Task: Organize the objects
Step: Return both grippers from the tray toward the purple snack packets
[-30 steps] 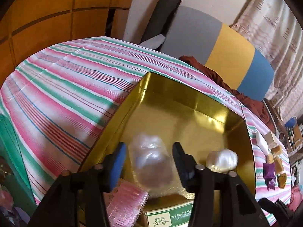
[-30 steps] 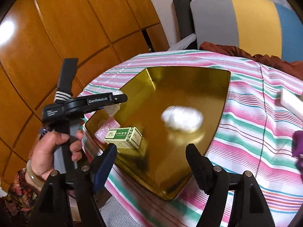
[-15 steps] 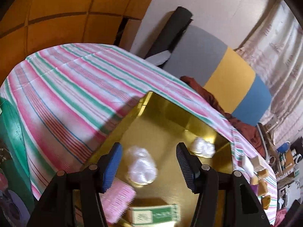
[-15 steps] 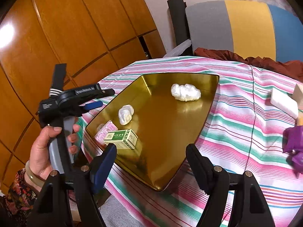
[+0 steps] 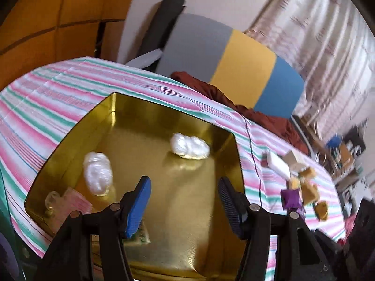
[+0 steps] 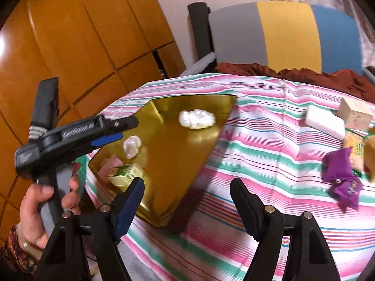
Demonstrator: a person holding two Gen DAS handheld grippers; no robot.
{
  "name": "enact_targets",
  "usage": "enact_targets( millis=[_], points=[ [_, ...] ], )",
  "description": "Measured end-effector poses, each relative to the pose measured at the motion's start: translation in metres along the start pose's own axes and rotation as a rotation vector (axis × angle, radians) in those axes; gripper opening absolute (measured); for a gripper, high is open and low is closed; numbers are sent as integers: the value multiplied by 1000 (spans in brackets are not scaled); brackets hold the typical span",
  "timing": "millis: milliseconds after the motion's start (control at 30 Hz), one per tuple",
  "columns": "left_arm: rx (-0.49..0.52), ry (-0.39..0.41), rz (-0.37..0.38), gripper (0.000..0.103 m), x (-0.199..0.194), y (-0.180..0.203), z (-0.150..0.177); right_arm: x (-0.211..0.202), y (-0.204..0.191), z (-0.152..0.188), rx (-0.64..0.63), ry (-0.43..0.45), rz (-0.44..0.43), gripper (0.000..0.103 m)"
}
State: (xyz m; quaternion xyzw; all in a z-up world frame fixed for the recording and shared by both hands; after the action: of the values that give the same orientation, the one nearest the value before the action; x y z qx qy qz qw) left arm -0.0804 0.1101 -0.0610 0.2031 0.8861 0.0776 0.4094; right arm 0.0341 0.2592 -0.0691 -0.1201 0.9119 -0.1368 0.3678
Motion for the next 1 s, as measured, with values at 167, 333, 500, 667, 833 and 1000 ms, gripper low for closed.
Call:
enact_targets(
  millis=[167, 333, 500, 667, 833, 1000],
  points=[
    [65, 2, 64, 60, -7, 32, 14, -11, 25, 3, 29, -2, 50, 76],
    [151, -11, 111, 60, -12, 67, 30, -27, 55, 12, 19, -26, 121, 76],
    [235, -49, 155, 60, -13, 101, 55, -50, 103, 21, 32, -48, 218, 76],
    [291, -92, 182, 60, -13, 127, 81, -66, 153, 19, 27, -52, 324, 76],
    [316, -122, 193, 60, -13, 142, 100, -60, 188, 3, -45, -53, 340, 83],
    [316, -134, 185, 60, -16, 145, 108, -38, 203, 0, -70, -93, 284, 83]
  ],
)
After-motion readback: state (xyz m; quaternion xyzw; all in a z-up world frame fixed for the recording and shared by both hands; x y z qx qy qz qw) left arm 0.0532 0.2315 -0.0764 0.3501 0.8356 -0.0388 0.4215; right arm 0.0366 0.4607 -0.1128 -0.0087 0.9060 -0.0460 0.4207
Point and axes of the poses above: each gripper's, at about its wrist camera, not at the fingertips, and x roughly the way its jaws point, y to its right, z to its underside, the point moved 8 cm from there along x, roughly the way its jaws point, and after that the axes turned 2 degrees about -z, right-handed, at the moved point
